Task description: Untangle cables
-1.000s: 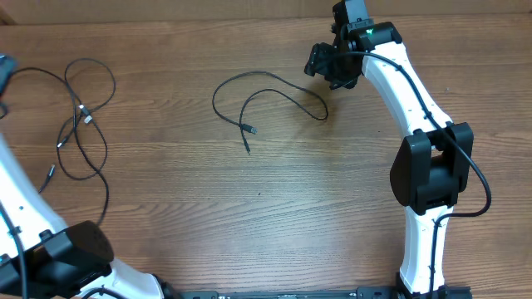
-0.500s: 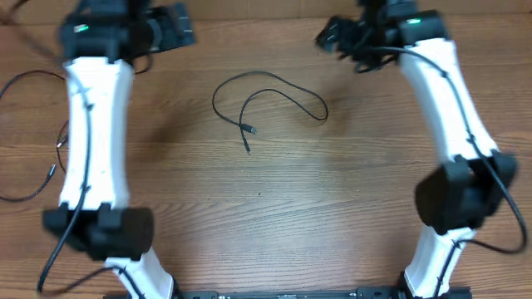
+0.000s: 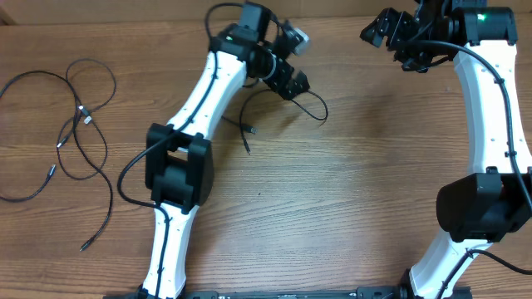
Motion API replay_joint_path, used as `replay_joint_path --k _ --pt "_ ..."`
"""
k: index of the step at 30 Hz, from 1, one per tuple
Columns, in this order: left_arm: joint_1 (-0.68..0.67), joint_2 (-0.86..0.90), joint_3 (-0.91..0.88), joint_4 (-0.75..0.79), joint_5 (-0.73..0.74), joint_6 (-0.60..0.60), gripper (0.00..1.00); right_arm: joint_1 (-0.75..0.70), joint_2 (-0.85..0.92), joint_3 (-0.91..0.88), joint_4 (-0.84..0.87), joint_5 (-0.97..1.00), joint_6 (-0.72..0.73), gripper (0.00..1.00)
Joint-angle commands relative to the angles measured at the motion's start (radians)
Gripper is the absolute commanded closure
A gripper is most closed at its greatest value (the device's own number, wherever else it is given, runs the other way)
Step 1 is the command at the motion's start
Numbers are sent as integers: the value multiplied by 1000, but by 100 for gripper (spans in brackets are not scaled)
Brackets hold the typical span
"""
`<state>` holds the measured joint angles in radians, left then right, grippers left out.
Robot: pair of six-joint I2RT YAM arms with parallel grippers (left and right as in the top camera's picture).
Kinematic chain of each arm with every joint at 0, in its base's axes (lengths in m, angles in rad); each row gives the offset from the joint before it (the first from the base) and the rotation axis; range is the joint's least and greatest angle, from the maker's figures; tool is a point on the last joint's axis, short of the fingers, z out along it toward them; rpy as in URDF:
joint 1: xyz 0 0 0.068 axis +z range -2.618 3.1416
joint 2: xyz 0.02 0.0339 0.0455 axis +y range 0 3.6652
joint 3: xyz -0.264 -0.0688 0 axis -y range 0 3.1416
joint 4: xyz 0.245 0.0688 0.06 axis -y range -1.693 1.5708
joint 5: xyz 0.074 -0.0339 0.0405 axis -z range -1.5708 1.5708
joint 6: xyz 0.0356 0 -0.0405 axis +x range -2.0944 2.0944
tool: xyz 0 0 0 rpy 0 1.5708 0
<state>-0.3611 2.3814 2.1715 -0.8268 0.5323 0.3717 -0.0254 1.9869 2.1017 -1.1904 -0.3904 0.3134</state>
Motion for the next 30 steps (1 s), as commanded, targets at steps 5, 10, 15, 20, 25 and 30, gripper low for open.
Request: replay_joint_path --k 5,10,15,20,25,30 --pt "-17 39 10 -56 71 278 0 32 -6 13 -5 0 -34 7" --pt "-22 43 10 -171 47 496 1 32 -6 12 -21 8 -34 7" --pt "-25 81 10 -164 -23 504 3 32 -2 12 -23 8 -34 7" --pt "-27 101 10 -160 -20 504 14 32 5 12 -24 8 -34 7" --pt "-26 101 10 -105 -69 502 86 32 5 12 -24 8 -35 7" --pt "-26 84 32 -55 -221 266 96 32 5 12 -16 8 -35 7"
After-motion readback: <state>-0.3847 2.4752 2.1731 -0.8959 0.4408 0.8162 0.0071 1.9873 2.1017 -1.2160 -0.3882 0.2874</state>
